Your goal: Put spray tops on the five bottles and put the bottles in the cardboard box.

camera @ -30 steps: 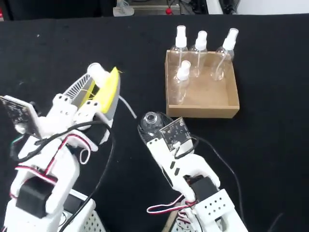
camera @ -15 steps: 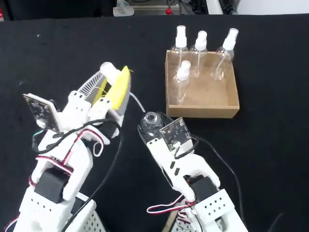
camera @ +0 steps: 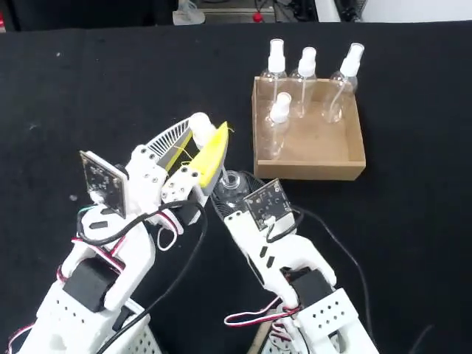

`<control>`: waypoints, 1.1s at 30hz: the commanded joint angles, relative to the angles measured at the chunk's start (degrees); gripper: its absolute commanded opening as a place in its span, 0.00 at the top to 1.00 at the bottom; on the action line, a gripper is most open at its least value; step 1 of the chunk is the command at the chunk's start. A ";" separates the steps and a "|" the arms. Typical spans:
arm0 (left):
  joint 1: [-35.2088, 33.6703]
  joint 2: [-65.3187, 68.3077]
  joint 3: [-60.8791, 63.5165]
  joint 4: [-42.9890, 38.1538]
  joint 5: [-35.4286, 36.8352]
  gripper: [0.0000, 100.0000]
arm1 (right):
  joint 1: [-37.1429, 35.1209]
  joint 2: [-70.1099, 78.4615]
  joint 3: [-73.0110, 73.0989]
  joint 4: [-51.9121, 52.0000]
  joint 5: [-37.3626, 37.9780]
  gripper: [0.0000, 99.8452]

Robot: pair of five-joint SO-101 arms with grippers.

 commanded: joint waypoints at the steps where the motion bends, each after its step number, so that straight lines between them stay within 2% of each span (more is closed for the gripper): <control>1: 1.10 -0.70 0.66 -2.73 -0.62 0.97 | -0.53 -1.19 -0.04 -1.49 -0.09 0.99; 6: 1.19 -0.70 6.64 -7.38 -0.62 0.97 | -0.53 -1.19 -0.04 -1.49 0.00 0.99; 10: 1.19 -0.70 8.66 -7.65 -0.62 0.96 | -0.53 -1.19 -0.04 -1.49 0.00 0.99; 16: 2.24 -0.70 10.51 -7.65 -0.53 0.76 | -0.53 -1.19 -0.04 -1.49 0.00 0.99; 29: 1.45 -0.79 11.03 -7.56 -0.97 0.79 | -0.53 -1.19 -0.04 -1.49 0.00 0.99; 33: -5.67 -2.99 11.03 -7.03 -0.97 0.79 | -0.53 -1.19 -0.04 -1.49 0.00 0.99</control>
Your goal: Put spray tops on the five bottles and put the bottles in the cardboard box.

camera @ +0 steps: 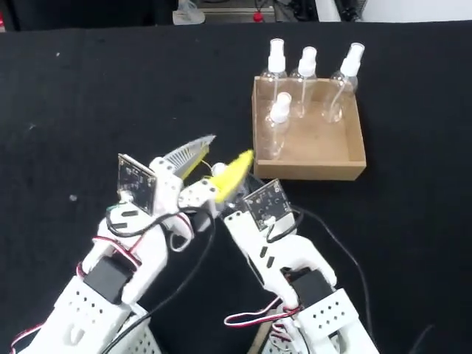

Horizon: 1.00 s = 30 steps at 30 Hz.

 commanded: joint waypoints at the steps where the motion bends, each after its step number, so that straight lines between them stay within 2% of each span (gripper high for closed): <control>1: -7.69 -4.31 -0.66 0.35 -0.18 0.79 | -0.44 -1.19 -0.04 -1.49 0.00 0.99; 4: -13.49 -11.16 -0.40 3.16 -0.09 0.79 | -0.35 -1.19 -0.04 -1.49 0.00 0.99; 7: -15.25 -18.90 4.00 2.90 -0.09 0.79 | -0.18 -1.19 -0.04 -1.49 0.00 0.99; 12: -15.16 -27.60 16.66 -7.21 -0.26 0.79 | 0.00 -1.19 -1.27 0.79 0.00 0.99; 14: -15.16 -25.41 18.07 -10.46 -0.18 0.79 | 0.00 -1.19 -4.53 5.98 0.00 0.99; 18: -12.79 -19.16 17.45 -11.08 -0.44 0.79 | 4.57 -1.19 -11.56 15.38 -0.35 0.99; 21: -10.15 -13.89 18.07 -14.77 -0.62 0.79 | 9.14 -1.27 -13.76 16.00 -0.44 0.99; 26: -9.89 -5.27 21.85 -27.60 -0.70 0.79 | 17.49 -3.82 -16.40 16.44 -1.05 0.99; 30: -9.54 1.67 22.55 -32.79 -0.70 0.79 | 25.14 -9.10 -17.01 15.91 -7.82 0.99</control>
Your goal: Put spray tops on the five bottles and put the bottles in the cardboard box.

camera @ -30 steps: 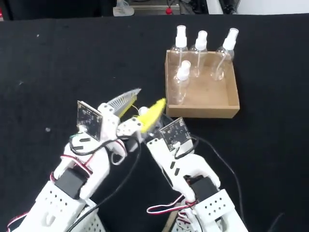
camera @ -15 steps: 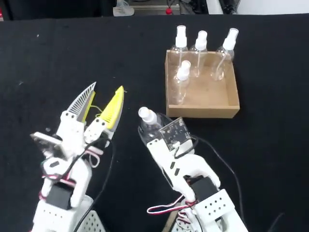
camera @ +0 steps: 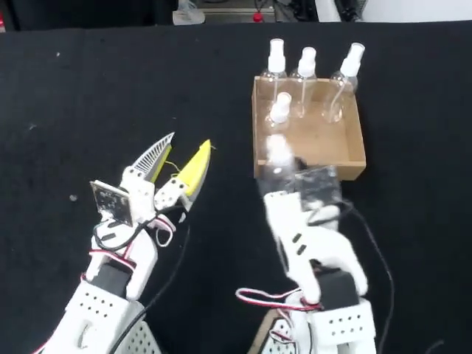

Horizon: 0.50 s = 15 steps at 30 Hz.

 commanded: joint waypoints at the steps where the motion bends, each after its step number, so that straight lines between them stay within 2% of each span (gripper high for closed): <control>1: 0.84 5.80 -1.71 -3.96 -0.62 0.79 | 8.26 -5.32 -4.09 -0.70 -5.01 0.99; 6: 0.57 15.30 -5.85 -4.04 -0.62 0.79 | 16.62 -7.87 -2.24 -9.41 -6.15 0.99; 15: 0.57 33.76 -14.11 -4.04 -0.44 0.79 | 16.88 4.79 -0.66 -30.07 -5.98 0.99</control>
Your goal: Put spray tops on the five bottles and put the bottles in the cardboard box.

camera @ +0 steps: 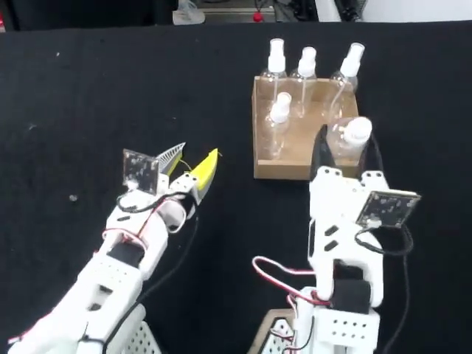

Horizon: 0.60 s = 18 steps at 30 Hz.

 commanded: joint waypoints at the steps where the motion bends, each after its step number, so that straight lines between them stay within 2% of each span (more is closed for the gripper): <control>1: 0.57 5.10 -5.76 -1.41 -0.44 0.79 | 1.14 7.60 -0.75 -9.23 0.35 0.99; 5: 0.48 8.09 -7.34 -1.49 -0.53 0.79 | 1.23 19.38 -2.86 -14.59 3.60 0.99; 18: 0.48 8.18 -7.08 -1.49 -0.53 0.79 | 1.23 52.44 -10.33 -34.02 3.69 0.99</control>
